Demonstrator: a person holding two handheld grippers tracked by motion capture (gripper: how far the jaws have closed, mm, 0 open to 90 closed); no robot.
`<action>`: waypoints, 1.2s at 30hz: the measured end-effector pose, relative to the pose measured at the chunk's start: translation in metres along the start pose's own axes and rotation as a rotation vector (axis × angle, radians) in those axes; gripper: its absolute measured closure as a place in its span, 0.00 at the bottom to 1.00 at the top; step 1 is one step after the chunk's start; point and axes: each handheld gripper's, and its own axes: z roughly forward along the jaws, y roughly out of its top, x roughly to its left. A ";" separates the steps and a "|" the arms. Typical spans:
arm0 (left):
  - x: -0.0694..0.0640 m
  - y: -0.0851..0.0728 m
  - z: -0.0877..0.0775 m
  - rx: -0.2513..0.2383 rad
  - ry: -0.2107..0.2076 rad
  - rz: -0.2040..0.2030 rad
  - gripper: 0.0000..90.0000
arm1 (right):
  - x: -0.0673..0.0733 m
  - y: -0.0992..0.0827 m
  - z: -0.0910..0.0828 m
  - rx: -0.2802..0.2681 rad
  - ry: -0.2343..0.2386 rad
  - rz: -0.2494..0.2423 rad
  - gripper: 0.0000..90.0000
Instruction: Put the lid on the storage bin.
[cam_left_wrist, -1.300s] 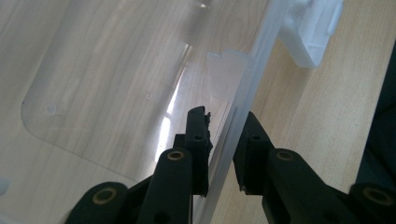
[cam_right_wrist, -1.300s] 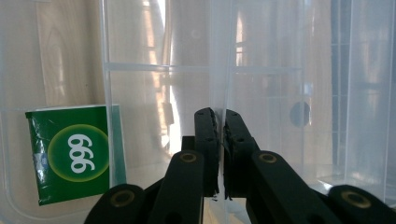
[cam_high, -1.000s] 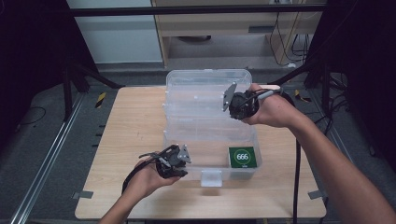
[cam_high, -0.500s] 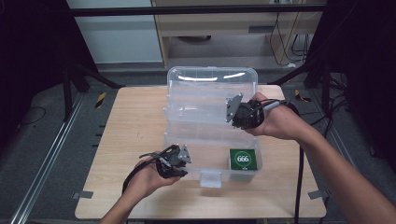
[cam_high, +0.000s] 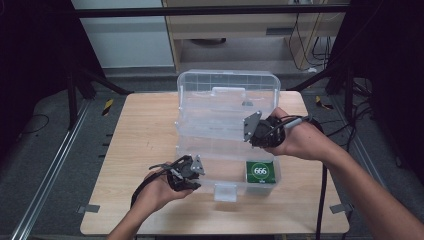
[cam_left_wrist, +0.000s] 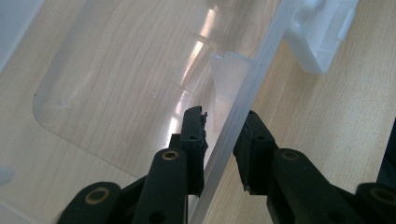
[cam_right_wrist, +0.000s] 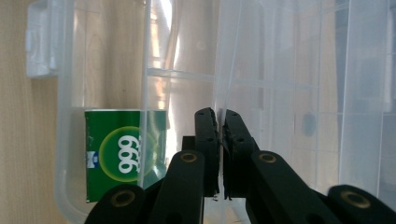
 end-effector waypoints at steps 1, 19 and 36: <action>0.000 0.000 0.000 0.000 0.000 0.000 0.82 | 0.004 0.000 0.000 -0.001 0.004 -0.003 0.96; -0.008 0.001 0.001 -0.001 0.024 -0.047 0.82 | 0.005 -0.007 0.002 -0.016 0.018 0.007 0.94; -0.013 0.006 0.002 0.002 0.045 0.012 0.83 | 0.009 -0.015 0.002 -0.030 0.024 0.008 0.95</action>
